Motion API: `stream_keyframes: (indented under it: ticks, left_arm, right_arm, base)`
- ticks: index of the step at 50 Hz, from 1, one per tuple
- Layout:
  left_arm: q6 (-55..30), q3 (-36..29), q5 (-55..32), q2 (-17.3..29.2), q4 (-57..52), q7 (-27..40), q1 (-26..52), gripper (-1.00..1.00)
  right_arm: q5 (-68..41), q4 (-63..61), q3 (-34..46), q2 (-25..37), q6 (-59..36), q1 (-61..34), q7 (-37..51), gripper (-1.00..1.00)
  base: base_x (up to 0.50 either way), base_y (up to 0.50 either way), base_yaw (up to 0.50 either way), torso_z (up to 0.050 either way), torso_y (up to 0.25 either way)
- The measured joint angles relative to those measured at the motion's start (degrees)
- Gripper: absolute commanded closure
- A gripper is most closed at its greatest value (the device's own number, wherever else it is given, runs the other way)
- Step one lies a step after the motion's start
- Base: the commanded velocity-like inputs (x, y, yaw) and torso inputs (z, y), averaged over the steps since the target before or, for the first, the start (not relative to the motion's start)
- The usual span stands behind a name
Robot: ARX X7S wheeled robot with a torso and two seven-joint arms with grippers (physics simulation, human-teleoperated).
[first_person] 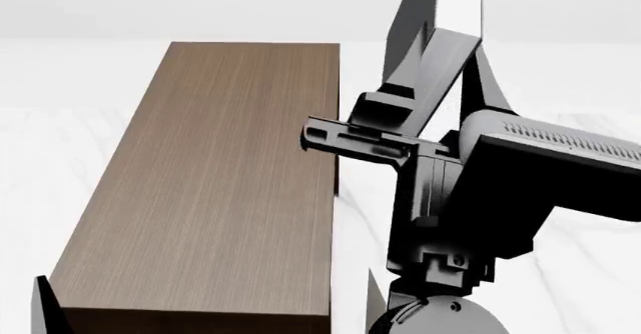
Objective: Pick up the book in the middle and place it on the cabinet shelf.
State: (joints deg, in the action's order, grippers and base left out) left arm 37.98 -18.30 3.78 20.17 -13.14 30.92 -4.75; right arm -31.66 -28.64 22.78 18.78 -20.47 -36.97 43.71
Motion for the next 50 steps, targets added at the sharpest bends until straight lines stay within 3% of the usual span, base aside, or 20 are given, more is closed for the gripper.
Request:
stream_keyframes:
  ticks: [31,50]
  left_arm:
    - [-1.12,-0.15,-0.66,0.44,-0.63,0.56,0.16,-1.00]
    - [-0.24,-0.61,-0.86,0.63,0.57,0.71,0.60,-1.00]
  right_arm:
    - [-23.05,-1.60,-2.23,-5.14,-3.41,-3.04,-5.12,1.00]
    - [-28.22,1.64,-1.61,-8.11,-3.56,-5.00,-6.13,1.00]
  base:
    - [0.00,0.00,0.00,0.000,0.001]
    - [0.00,0.00,0.00,0.000,0.001]
